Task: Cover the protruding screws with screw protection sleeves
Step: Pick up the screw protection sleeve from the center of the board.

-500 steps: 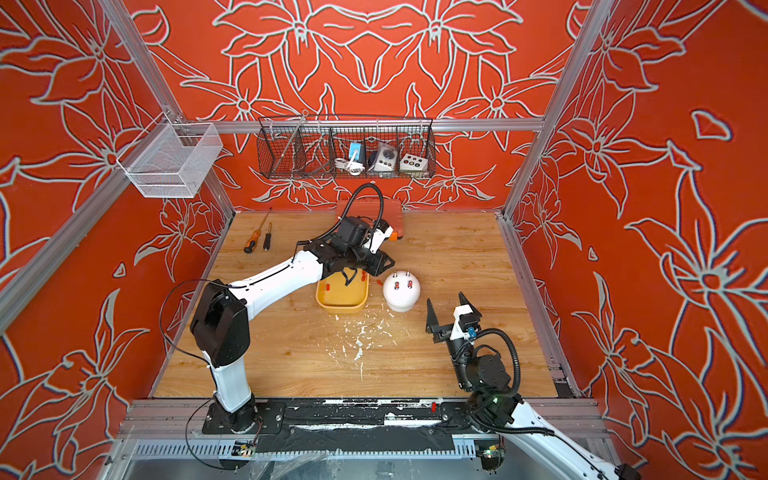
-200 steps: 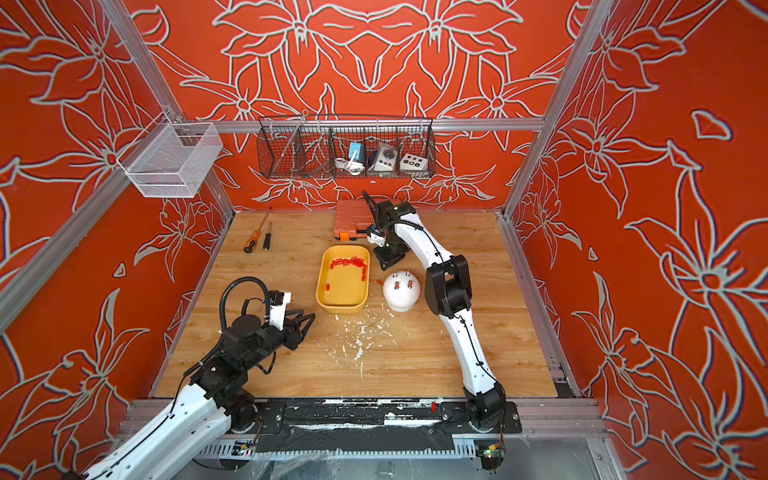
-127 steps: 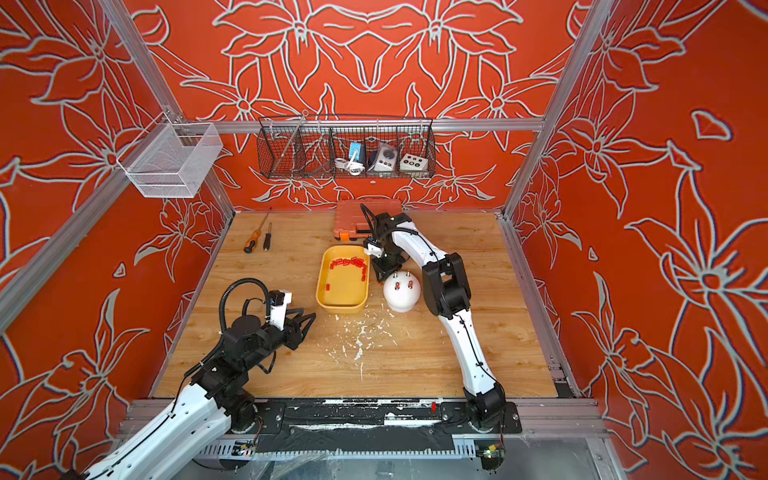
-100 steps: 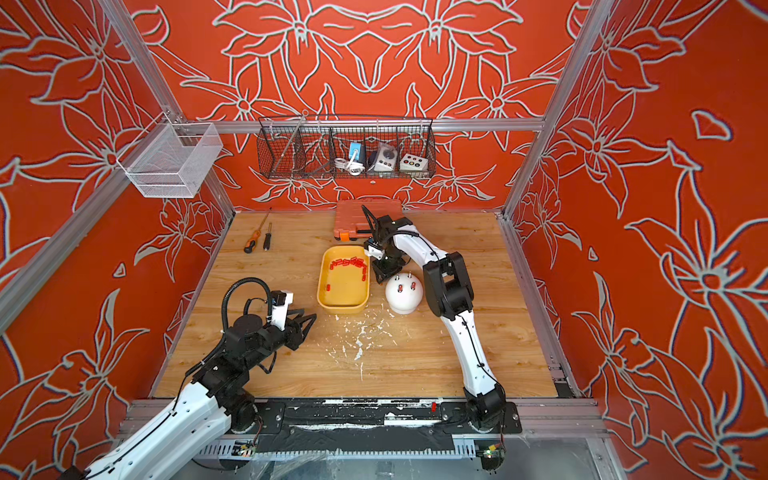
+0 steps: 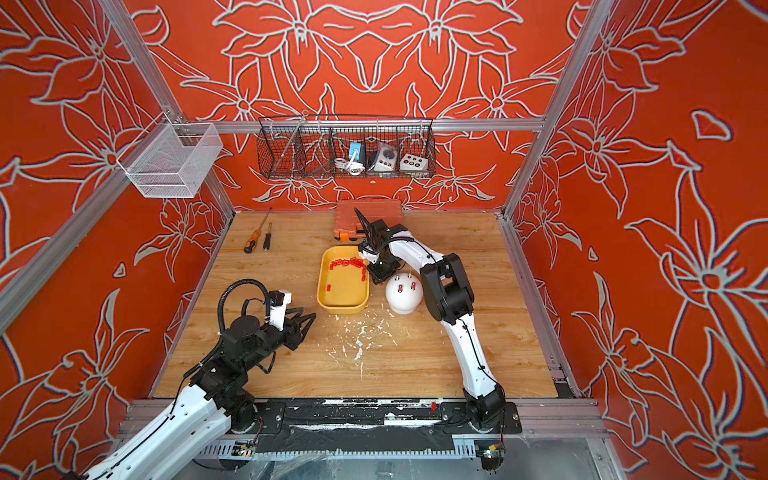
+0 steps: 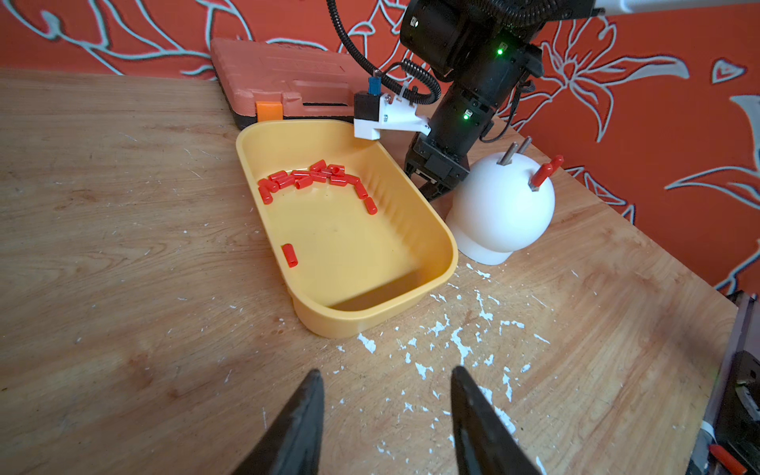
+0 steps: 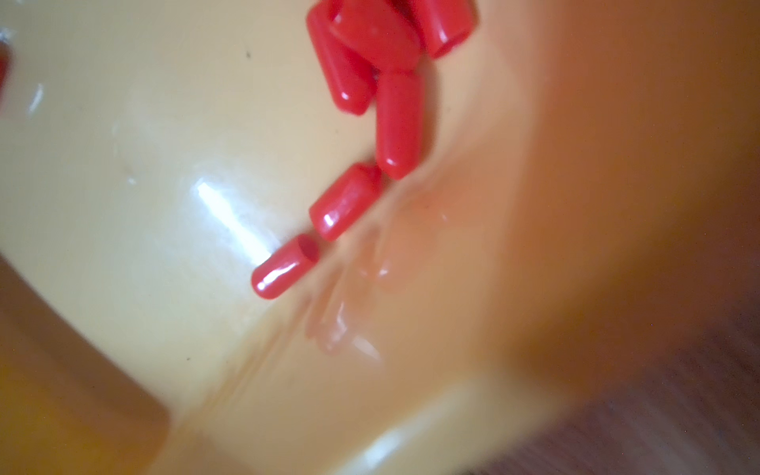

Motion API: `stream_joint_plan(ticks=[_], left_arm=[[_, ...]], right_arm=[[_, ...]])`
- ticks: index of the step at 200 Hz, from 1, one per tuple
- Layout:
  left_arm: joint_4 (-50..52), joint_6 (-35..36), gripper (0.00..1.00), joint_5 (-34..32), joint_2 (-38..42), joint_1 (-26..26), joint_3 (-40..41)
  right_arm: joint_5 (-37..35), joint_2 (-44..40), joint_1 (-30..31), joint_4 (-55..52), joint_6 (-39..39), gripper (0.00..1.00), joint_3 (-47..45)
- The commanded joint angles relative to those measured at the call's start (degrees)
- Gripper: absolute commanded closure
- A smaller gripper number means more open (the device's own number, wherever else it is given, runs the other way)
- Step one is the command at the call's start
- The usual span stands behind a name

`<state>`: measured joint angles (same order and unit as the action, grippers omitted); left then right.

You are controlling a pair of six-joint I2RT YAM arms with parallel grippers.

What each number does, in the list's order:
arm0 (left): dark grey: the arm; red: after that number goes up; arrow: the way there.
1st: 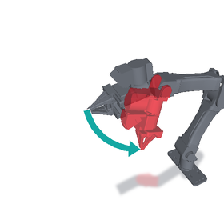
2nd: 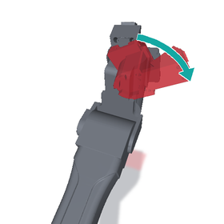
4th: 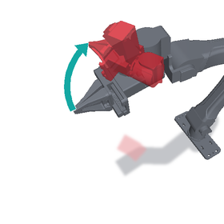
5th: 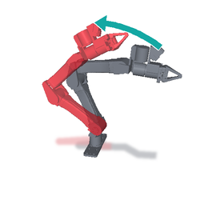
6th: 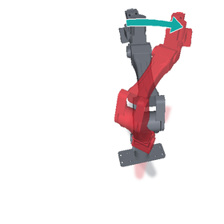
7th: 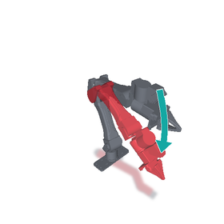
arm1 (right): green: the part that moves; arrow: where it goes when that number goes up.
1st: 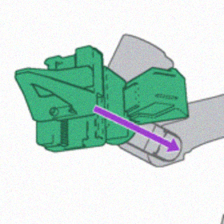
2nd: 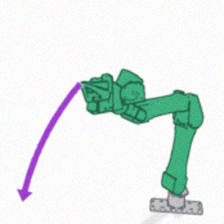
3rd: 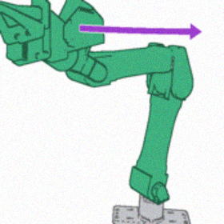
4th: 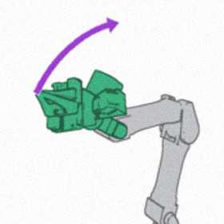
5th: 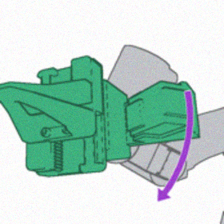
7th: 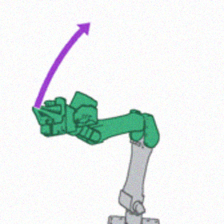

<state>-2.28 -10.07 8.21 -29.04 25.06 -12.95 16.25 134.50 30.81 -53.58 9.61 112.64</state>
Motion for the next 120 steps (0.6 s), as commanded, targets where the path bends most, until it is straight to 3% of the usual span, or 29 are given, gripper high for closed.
stream_joint_plan(ticks=[1, 56, 69, 120], left_arm=[[-1.1, 0.8, 0.52, 0.2, 0.5, -0.4, 0.0], [-1.3, 0.9, 0.52, -0.1, 0.7, -0.3, 0.2], [-1.4, 0.9, 0.51, -0.3, 0.7, -0.3, 0.2], [-2.3, -2.1, 0.52, 0.3, 0.1, -0.4, -1.1]], right_arm=[[-1.7, -1.5, 0.3, 0.0, 0.2, 0.79, -1.5], [-0.5, -3.4, 0.4, -1.4, -0.8, 0.93, 0.4], [-0.2, -4.3, 0.4, -2.2, -1.4, 1.0, 1.2], [1.9, -11.2, 0.4, -1.4, -4.2, 1.0, 1.1]])
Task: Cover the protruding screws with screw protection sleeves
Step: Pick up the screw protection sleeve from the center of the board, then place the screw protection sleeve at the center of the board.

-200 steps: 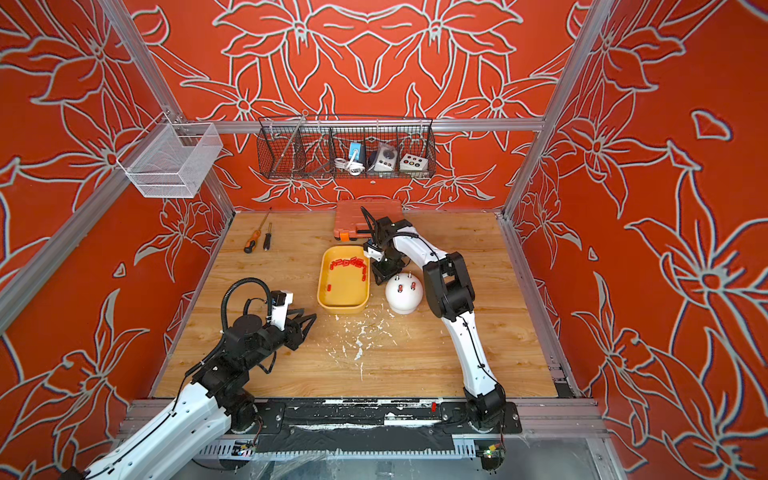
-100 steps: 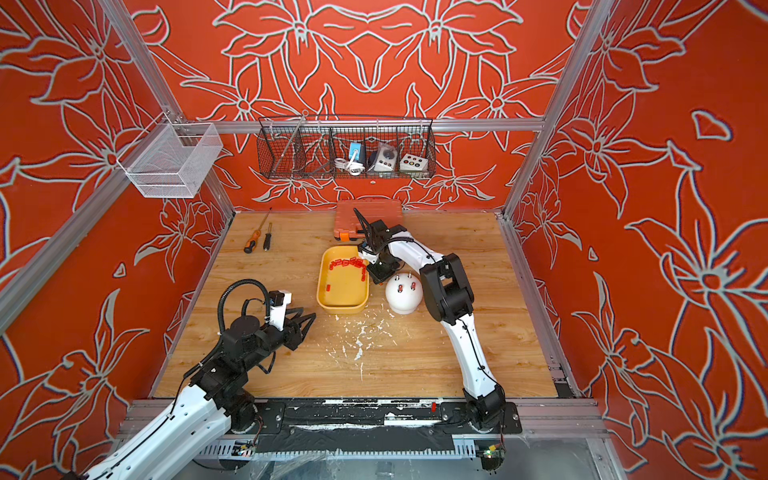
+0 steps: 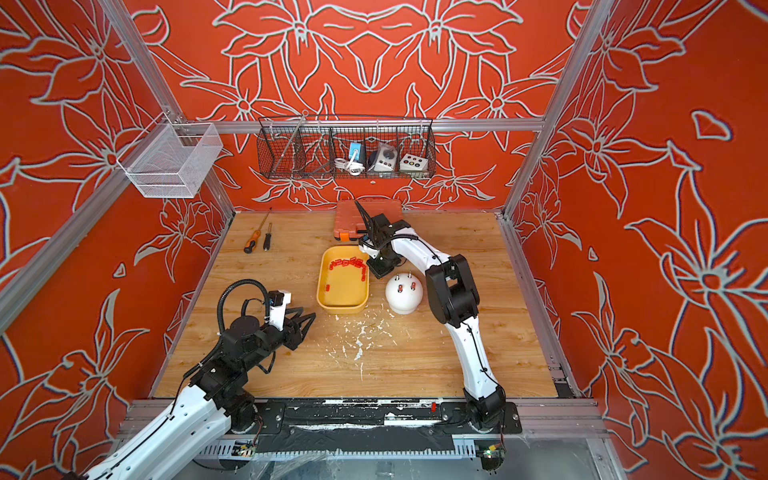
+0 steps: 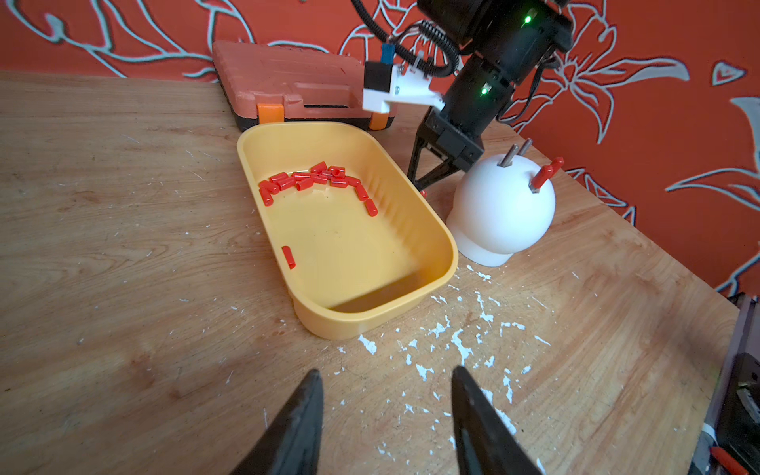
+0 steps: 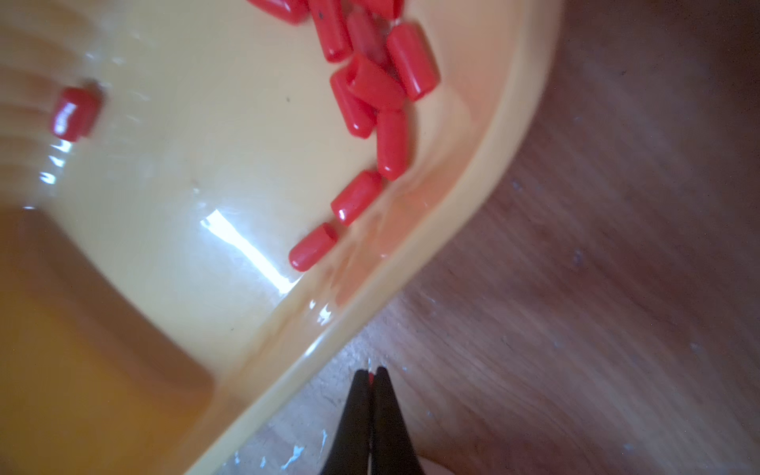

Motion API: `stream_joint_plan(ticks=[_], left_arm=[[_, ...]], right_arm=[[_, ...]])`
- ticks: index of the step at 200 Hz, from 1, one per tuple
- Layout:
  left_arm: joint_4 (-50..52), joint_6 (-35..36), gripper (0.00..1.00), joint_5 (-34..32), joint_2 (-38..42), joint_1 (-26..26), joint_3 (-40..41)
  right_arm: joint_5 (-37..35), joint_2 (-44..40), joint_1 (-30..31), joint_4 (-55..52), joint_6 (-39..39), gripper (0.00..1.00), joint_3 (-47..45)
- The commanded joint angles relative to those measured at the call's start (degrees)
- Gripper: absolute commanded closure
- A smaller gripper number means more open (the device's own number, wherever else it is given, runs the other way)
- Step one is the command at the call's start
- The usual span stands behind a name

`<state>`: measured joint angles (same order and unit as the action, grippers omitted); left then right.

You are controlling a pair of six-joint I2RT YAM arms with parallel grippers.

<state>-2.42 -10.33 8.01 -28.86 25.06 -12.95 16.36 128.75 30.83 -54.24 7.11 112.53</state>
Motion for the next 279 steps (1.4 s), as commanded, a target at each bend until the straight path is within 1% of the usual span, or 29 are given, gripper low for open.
stream_joint_plan(ticks=[1, 12, 25, 38, 48, 57, 72, 88, 101, 112, 125, 132, 137, 156, 167, 178, 190, 216, 229, 261, 279], left_arm=[[-2.2, -2.0, 0.52, 0.5, -0.1, -0.4, -1.1], [-2.0, -3.9, 0.54, 0.2, -1.0, -0.3, -2.3], [-3.0, -5.2, 0.55, 1.5, -2.6, -0.3, -4.1], [-3.8, -6.8, 0.55, 2.3, -4.8, -0.3, -6.4], [-5.1, -7.5, 0.56, 3.8, -6.6, -0.3, -8.3], [-6.3, -8.1, 0.57, 5.5, -8.4, -0.3, -9.9], [-11.2, -8.4, 0.58, 10.6, -10.8, -0.3, -11.2], [-16.7, -9.1, 0.6, 16.3, -13.3, -0.4, -12.0], [-23.3, -9.7, 0.61, 22.1, -15.7, -0.4, -11.3], [-27.4, -10.6, 0.63, 25.5, -17.2, -0.4, -10.4], [-32.4, -11.6, 0.64, 27.7, -16.8, -0.4, -7.3], [-33.6, -11.1, 0.63, 28.4, -15.7, -0.4, -5.3], [-32.1, -10.4, 0.62, 27.2, -14.3, -0.4, -4.5], [-18.6, -6.8, 0.62, 16.6, -6.3, -0.4, -2.1], [-10.4, -5.4, 0.61, 9.9, -0.7, -0.4, -1.0], [-5.3, -4.4, 0.61, 4.6, 5.2, -0.3, 0.5], [-2.7, -4.9, 0.6, 0.6, 11.7, -0.4, 3.0], [1.4, -4.5, 0.58, 0.4, 24.2, -0.4, 7.5], [2.8, -4.1, 0.57, 1.3, 28.7, -0.4, 9.0], [1.9, -2.1, 0.58, 3.4, 23.6, -0.4, 8.6], [2.0, -1.7, 0.58, 3.2, 23.4, -0.4, 8.6]], right_arm=[[1.8, -5.6, 0.4, -0.8, -1.8, 1.0, 1.2], [2.5, -7.9, 0.4, 0.0, -3.1, 1.0, 0.3], [4.1, -11.5, 0.4, 2.8, -5.5, 1.0, -2.0], [7.4, -16.0, 0.4, 5.9, -8.6, 1.0, -4.8], [10.6, -20.9, 0.4, 11.7, -11.9, 1.0, -9.4], [14.4, -26.4, 0.4, 19.3, -15.2, 1.0, -15.9], [23.2, -35.0, 0.4, 32.8, -19.5, 1.0, -26.6], [30.4, -42.2, 0.5, 42.2, -23.0, 1.0, -35.0], [37.0, -45.2, 0.8, 43.9, -23.4, 1.0, -38.7], [38.7, -47.2, 1.7, 40.0, -20.9, 1.0, -40.3], [36.4, -48.8, 3.2, 31.1, -15.3, 1.0, -41.5], [33.3, -49.4, 4.2, 25.2, -11.7, 1.0, -41.8], [30.2, -49.7, 5.0, 21.5, -9.6, 1.0, -42.1], [18.0, -49.9, 9.2, 11.7, -3.1, 1.0, -43.8], [9.8, -48.6, 12.3, 8.5, -1.2, 1.0, -43.7], [5.3, -47.0, 14.4, 7.3, 0.6, 1.0, -43.9], [1.1, -45.1, 16.5, 7.7, 1.8, 1.0, -44.2], [-1.4, -40.2, 20.9, 11.2, 4.4, 1.0, -44.2], [-2.5, -37.8, 23.4, 13.7, 6.4, 1.0, -44.7], [-1.9, -31.3, 25.5, 18.3, 9.8, 1.0, -44.8], [-3.1, -28.9, 27.1, 21.0, 11.4, 1.0, -45.7]])
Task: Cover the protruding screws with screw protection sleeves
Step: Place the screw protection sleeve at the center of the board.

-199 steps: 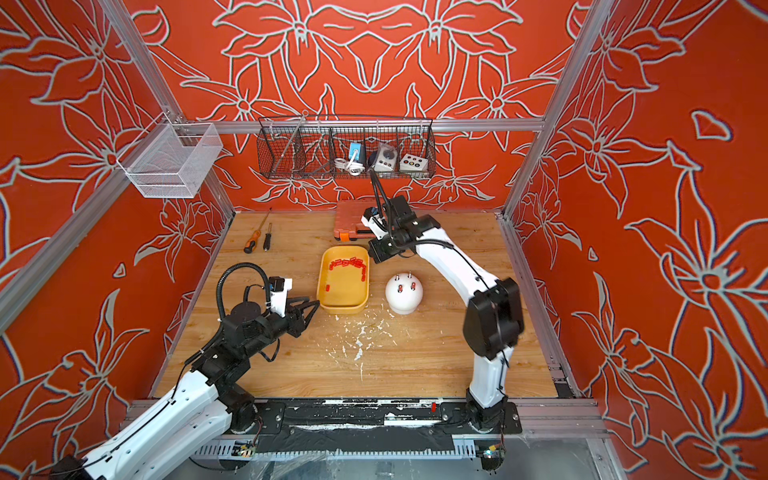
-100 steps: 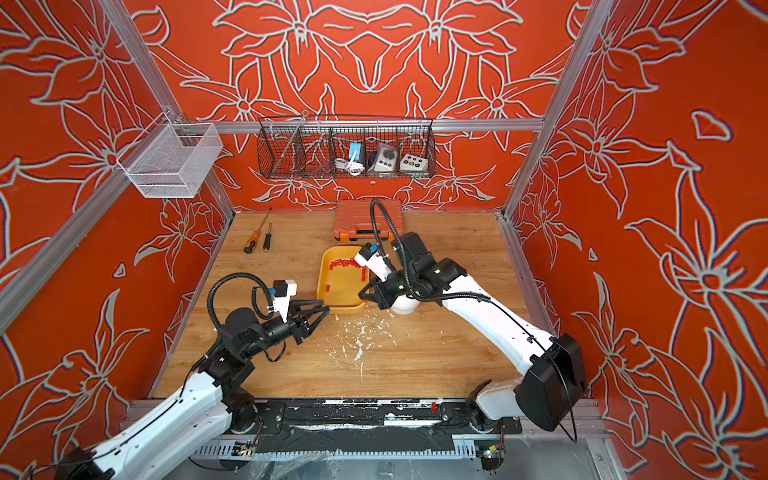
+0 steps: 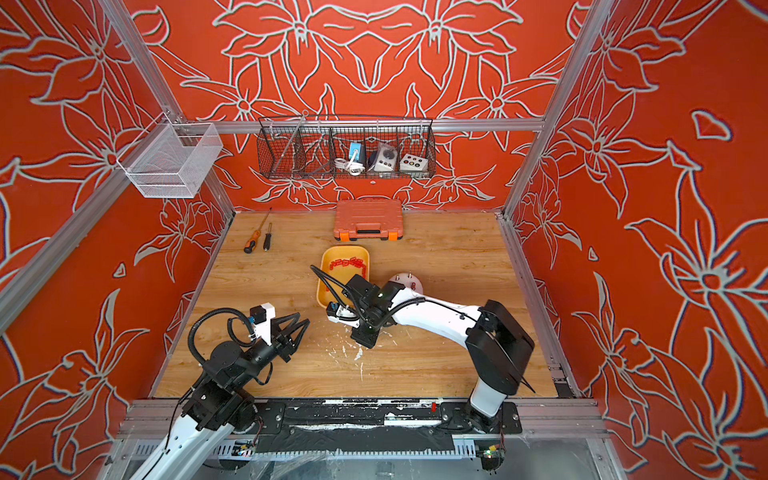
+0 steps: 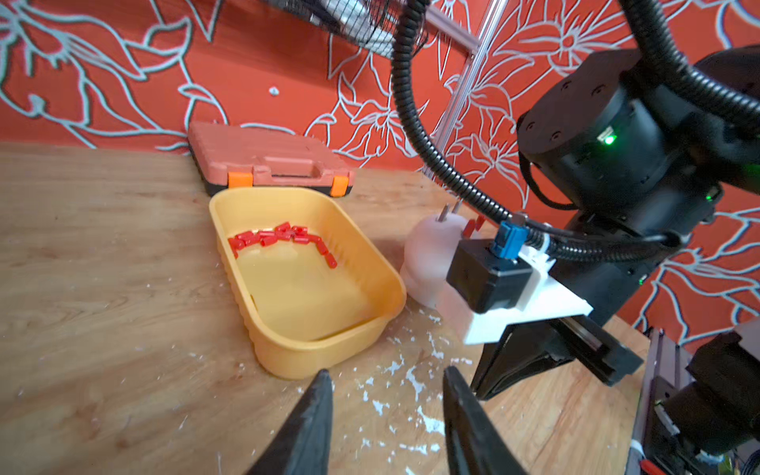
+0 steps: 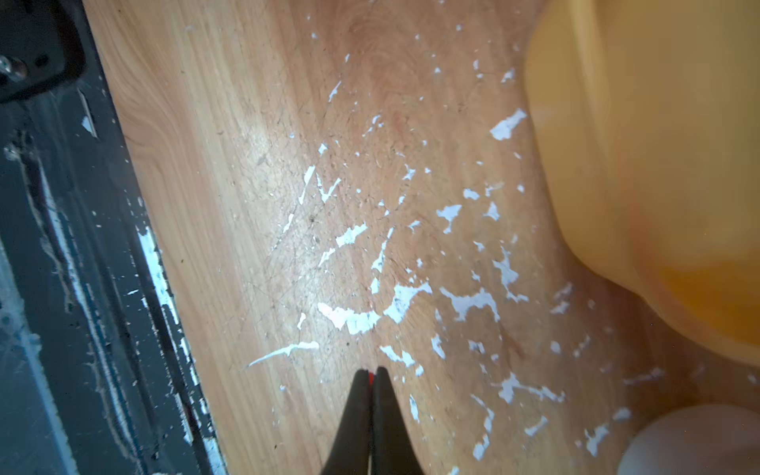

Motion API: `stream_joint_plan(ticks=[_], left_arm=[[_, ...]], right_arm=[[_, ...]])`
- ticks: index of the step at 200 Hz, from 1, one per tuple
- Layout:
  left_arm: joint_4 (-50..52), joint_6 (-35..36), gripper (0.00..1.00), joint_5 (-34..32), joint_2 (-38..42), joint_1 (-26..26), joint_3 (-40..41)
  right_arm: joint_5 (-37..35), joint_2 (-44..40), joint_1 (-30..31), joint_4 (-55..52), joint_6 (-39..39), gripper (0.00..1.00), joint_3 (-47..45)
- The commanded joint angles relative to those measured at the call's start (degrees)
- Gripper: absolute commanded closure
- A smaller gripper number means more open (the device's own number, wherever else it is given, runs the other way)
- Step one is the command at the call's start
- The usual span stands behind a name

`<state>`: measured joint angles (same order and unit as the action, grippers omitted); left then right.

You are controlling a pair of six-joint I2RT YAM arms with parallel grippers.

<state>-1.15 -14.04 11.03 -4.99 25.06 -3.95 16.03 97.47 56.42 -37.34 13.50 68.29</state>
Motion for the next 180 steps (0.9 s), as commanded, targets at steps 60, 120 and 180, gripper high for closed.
stream_joint_plan(ticks=[60, 120, 180], left_arm=[[2.3, 2.0, 0.58, -1.1, 3.3, -0.4, 0.5], [3.3, 2.1, 0.57, -2.0, 4.2, -0.4, 0.5], [3.5, 2.2, 0.56, -1.8, 4.7, -0.4, 0.4]], right_arm=[[-8.5, 11.9, 3.2, 4.7, 7.0, 0.99, 1.5], [-4.4, 5.3, 3.3, 9.7, 8.3, 0.44, -3.1], [-0.3, -8.0, 0.4, 23.6, 2.3, 0.37, -18.7]])
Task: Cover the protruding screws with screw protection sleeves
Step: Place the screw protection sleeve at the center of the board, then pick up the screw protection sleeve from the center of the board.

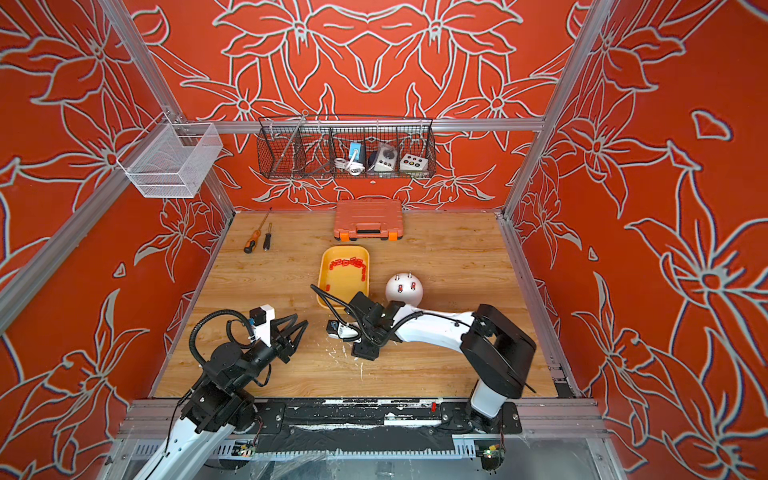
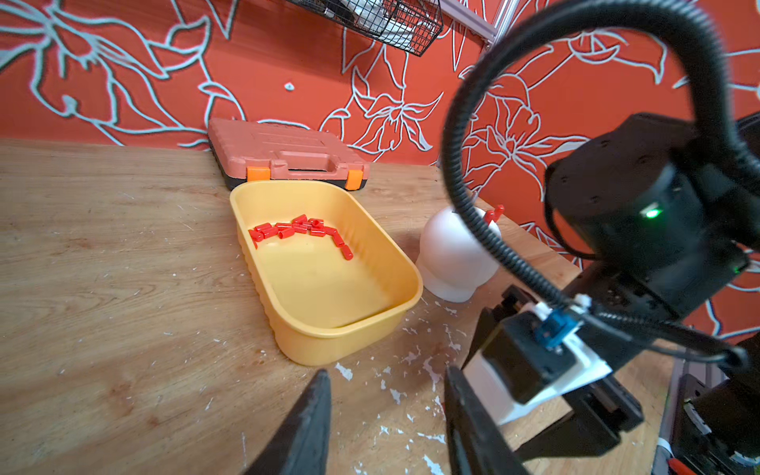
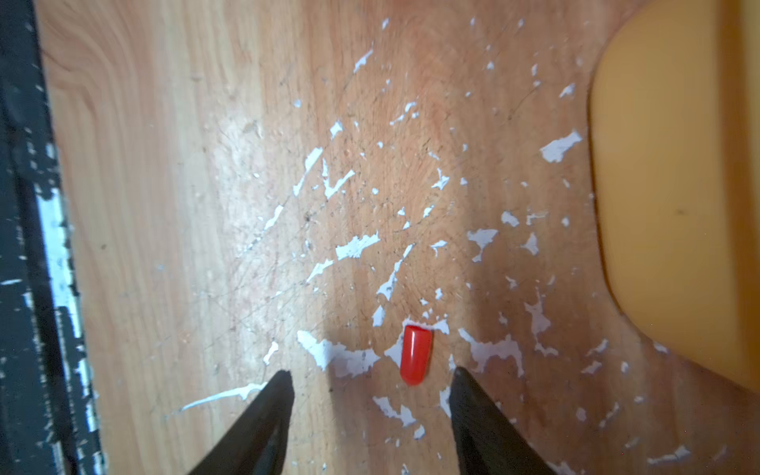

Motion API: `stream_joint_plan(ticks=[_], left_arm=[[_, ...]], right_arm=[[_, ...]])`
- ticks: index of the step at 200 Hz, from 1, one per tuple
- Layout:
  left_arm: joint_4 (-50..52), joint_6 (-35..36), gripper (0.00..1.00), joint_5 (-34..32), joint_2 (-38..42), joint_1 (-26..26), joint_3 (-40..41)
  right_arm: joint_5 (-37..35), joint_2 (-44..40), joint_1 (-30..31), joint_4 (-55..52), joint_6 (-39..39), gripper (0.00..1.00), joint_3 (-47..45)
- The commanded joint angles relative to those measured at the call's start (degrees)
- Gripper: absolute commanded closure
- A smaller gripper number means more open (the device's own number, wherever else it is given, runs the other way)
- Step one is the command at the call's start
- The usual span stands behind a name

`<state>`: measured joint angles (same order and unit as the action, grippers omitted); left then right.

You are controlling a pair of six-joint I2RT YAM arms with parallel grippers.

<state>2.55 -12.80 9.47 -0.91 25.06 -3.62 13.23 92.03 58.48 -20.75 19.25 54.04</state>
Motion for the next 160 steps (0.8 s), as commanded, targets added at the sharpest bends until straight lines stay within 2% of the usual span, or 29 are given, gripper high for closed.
stream_joint_plan(ticks=[1, 18, 44, 105, 145, 160], left_arm=[[-0.2, 0.9, 0.57, -0.1, 0.6, -0.4, 0.1], [-0.3, 1.0, 0.57, 0.1, 0.5, -0.4, 0.1], [-0.6, 0.9, 0.57, 0.5, 0.5, -0.4, 0.3], [-1.0, 0.9, 0.56, 0.1, 0.3, -0.4, 0.5], [-1.4, 1.0, 0.56, 0.1, 0.1, -0.4, 0.6], [-1.4, 1.0, 0.56, 0.2, 0.1, -0.4, 0.5]], right_arm=[[2.5, -2.6, -1.7, 7.2, -3.7, 0.37, -4.7], [3.0, -3.8, -2.4, 9.9, -5.9, 0.4, -7.7], [2.0, -3.6, -2.8, 15.4, -4.9, 0.43, -11.9], [0.3, 2.4, -3.1, 18.0, -4.5, 0.51, -11.1], [2.0, 2.8, -3.9, 18.4, -4.3, 0.67, -10.8], [2.5, 3.1, -4.3, 17.9, -4.4, 0.76, -10.4]])
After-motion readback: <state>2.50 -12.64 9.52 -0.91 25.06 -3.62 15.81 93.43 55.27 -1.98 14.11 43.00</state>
